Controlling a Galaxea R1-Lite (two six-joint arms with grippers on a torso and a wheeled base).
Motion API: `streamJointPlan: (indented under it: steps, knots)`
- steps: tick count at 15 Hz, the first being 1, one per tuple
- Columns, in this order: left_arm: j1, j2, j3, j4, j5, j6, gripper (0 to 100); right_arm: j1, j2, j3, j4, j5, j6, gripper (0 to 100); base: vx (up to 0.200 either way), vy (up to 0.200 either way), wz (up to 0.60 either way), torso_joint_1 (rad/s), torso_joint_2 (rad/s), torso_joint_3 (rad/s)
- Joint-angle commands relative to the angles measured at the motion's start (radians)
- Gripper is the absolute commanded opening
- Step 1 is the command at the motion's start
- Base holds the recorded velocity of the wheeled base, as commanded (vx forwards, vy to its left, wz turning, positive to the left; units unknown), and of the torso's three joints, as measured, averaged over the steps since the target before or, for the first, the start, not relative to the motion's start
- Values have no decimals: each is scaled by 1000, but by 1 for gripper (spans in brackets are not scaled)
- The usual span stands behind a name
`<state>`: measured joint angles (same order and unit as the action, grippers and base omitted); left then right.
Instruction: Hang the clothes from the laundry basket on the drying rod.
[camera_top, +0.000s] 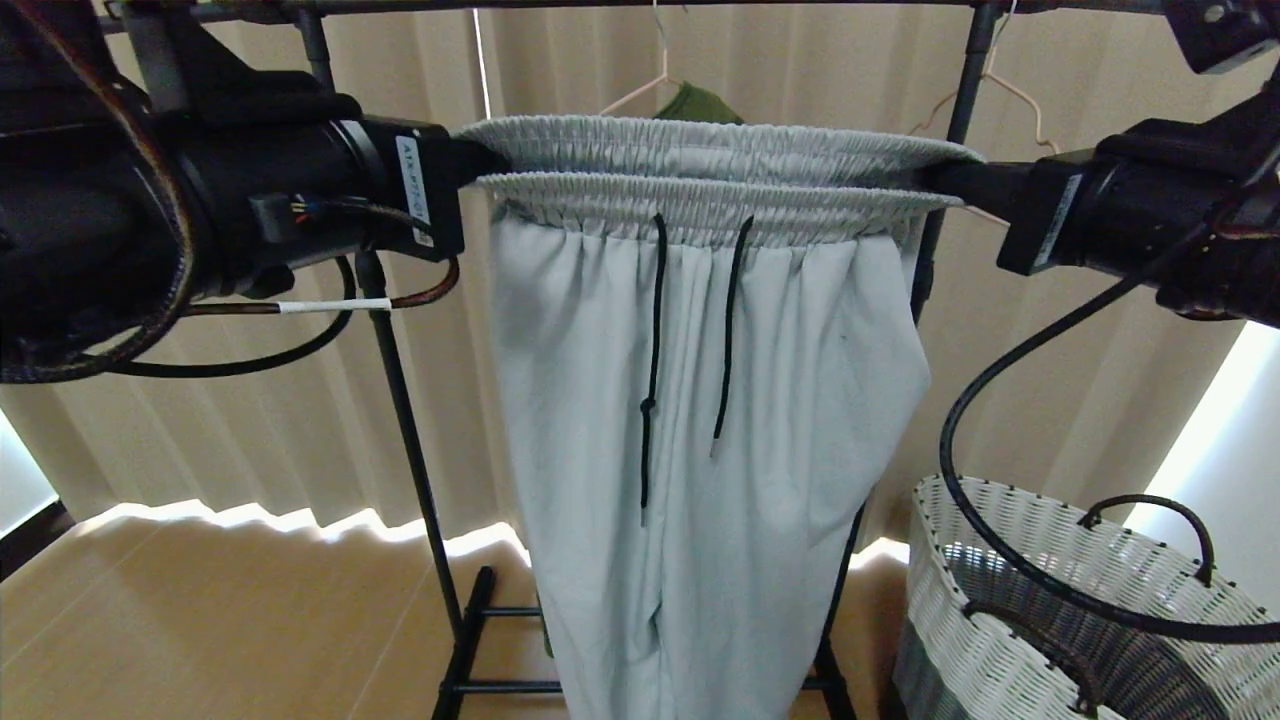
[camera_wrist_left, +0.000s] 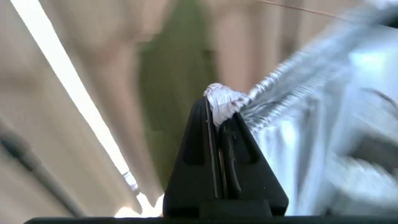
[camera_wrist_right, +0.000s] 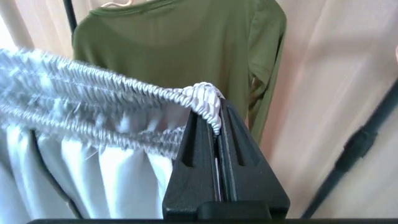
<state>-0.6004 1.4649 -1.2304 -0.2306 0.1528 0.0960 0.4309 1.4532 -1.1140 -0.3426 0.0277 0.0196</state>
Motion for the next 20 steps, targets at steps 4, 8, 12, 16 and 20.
streamJointPlan:
  steps: [4,8,12,16,20]
  knots:
    - [-9,25,48,-1,4,-16,0,5,-91,135,-13,3,-1,0,0,0,0,0,0,0]
    - [-9,11,-23,1,4,-12,0,3,-86,13,-6,8,-1,0,0,0,0,0,0,0]
    - [-9,0,-17,1,1,-12,0,5,-86,0,-4,9,-3,0,0,0,0,0,0,0]
    - [-9,0,-15,1,1,-12,0,5,-74,2,0,11,-1,100,0,0,0,0,0,0]
    - [1,-9,14,4,39,-9,0,5,-100,54,-13,11,2,100,0,0,0,0,0,0]
